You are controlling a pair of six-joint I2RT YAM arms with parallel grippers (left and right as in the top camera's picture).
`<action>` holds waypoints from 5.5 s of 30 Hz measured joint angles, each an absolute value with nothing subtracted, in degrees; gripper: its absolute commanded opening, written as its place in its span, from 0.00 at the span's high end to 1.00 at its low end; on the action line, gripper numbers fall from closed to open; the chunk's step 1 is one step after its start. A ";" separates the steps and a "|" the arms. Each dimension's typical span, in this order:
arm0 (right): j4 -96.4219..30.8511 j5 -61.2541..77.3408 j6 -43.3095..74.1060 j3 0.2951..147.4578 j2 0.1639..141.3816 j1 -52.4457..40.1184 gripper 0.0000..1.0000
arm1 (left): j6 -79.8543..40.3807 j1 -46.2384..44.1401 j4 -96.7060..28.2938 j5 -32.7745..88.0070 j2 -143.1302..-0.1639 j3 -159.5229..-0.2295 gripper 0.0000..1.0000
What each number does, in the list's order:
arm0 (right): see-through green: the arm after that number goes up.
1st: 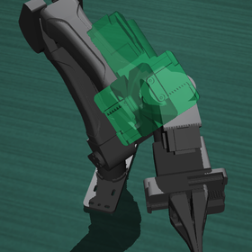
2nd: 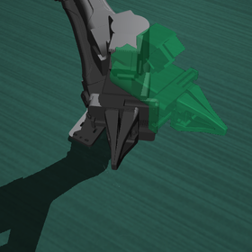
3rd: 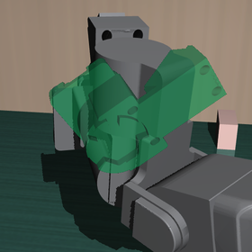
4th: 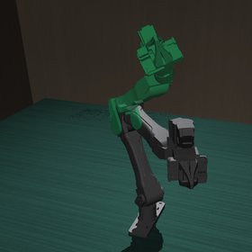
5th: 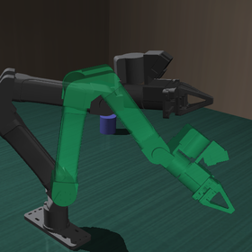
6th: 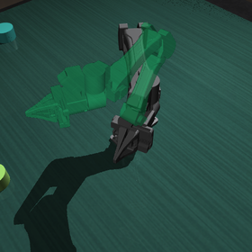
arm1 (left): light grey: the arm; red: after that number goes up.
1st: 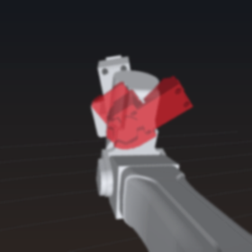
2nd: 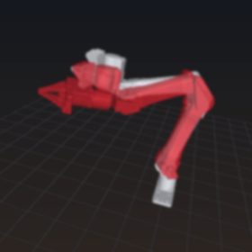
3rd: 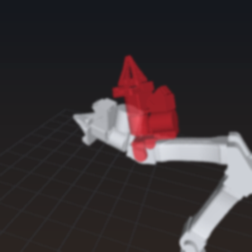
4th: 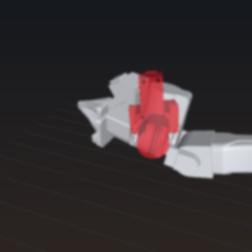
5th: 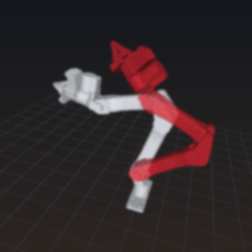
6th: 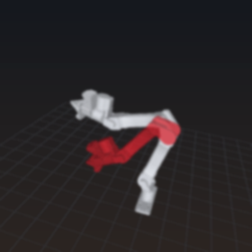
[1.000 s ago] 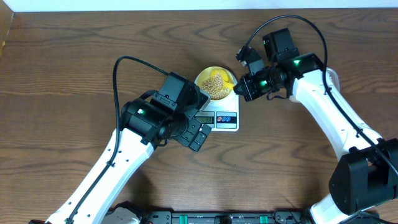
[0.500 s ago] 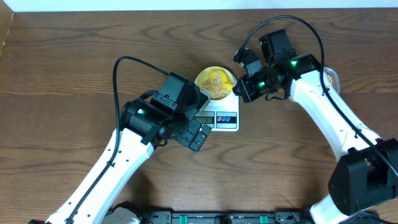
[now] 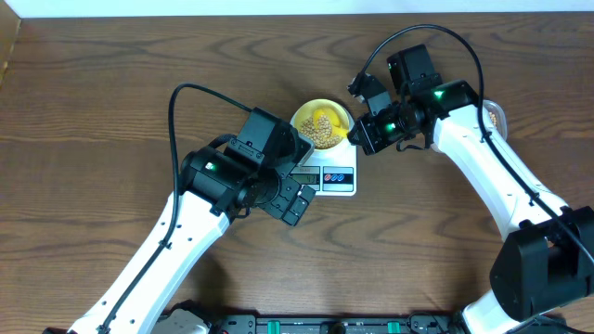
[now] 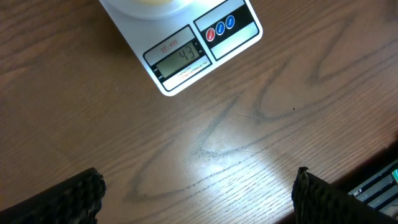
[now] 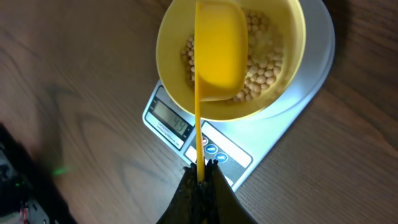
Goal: Scoop item into bowl and weigh 50g on scale
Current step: 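Shake the scoop gently over the bowl to add a few more beans, then carry the yellow scoop with the right gripper back to the soybean tub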
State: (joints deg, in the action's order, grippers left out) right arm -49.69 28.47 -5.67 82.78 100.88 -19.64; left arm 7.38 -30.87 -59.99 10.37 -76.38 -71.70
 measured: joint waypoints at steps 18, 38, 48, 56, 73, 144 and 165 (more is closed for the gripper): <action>-47.72 28.47 -6.79 82.78 100.88 -19.64 0.99 | 7.38 -30.87 -59.99 10.37 -76.38 -71.70 0.02; -50.17 23.03 -9.32 84.38 100.88 -20.88 0.99 | 7.38 -30.87 -59.99 10.37 -76.38 -71.70 0.01; -51.27 20.84 -10.17 84.84 100.88 -22.83 0.99 | 7.38 -30.87 -59.99 10.37 -76.38 -71.70 0.01; -51.11 21.02 -10.20 85.17 100.88 -22.83 0.99 | 7.38 -30.87 -59.99 10.37 -76.38 -71.70 0.02; -50.98 21.04 -10.15 85.19 100.88 -22.83 0.99 | 7.38 -30.87 -59.99 10.37 -76.38 -71.70 0.02; -50.00 60.07 2.42 85.32 100.88 19.70 0.99 | 7.38 -30.87 -59.99 10.37 -76.38 -71.70 0.02; -52.71 60.27 5.21 85.34 100.88 20.84 0.99 | 7.38 -30.87 -59.99 10.37 -76.38 -71.70 0.02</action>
State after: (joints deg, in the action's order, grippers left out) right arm -52.71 60.27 5.21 85.34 100.88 20.84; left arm 7.38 -30.87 -59.99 10.37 -76.38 -71.70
